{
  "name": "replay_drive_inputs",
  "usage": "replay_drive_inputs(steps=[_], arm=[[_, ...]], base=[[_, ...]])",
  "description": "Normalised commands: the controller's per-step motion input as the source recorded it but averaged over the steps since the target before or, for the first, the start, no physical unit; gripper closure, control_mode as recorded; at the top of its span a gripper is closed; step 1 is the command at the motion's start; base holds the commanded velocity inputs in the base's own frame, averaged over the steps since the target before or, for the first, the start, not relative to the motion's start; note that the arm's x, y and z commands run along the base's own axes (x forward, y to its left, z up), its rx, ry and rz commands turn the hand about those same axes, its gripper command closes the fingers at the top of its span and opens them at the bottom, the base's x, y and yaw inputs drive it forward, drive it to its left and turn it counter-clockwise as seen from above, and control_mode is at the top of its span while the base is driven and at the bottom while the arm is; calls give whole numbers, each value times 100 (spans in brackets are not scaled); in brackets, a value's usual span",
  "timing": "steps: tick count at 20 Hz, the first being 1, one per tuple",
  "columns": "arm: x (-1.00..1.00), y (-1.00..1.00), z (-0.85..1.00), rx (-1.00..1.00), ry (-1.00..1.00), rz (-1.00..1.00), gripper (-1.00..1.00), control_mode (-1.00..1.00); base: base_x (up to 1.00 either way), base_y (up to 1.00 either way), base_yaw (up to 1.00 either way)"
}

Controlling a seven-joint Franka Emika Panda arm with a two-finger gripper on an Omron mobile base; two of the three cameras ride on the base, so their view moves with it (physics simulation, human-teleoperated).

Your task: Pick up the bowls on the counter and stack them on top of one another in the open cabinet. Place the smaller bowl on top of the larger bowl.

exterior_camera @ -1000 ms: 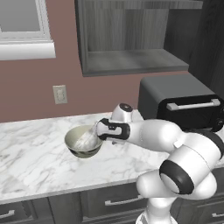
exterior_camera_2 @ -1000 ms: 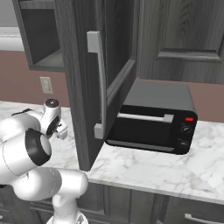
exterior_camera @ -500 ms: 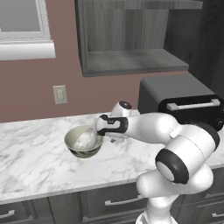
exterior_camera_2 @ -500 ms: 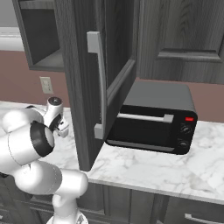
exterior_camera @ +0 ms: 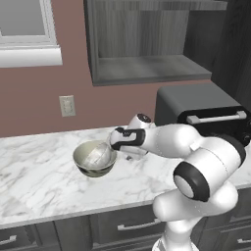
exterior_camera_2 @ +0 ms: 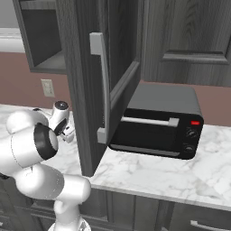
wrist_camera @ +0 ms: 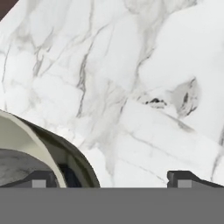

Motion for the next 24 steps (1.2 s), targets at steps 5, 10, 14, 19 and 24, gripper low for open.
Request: replay_drive_inputs(steps=[5, 10, 14, 19, 24], arm=[[-2, 1, -45, -4, 0, 1, -100, -100], [-2, 20, -32, -6, 0, 6, 100, -100], [-12, 21, -18, -5, 0, 4, 100, -100], [-39, 1, -8, 2, -9, 0, 100, -100], [-56, -6, 2, 8, -9, 0, 100, -100]], base=[[0, 0, 0], [0, 0, 0], [0, 0, 0], [0, 0, 0], [0, 0, 0]])
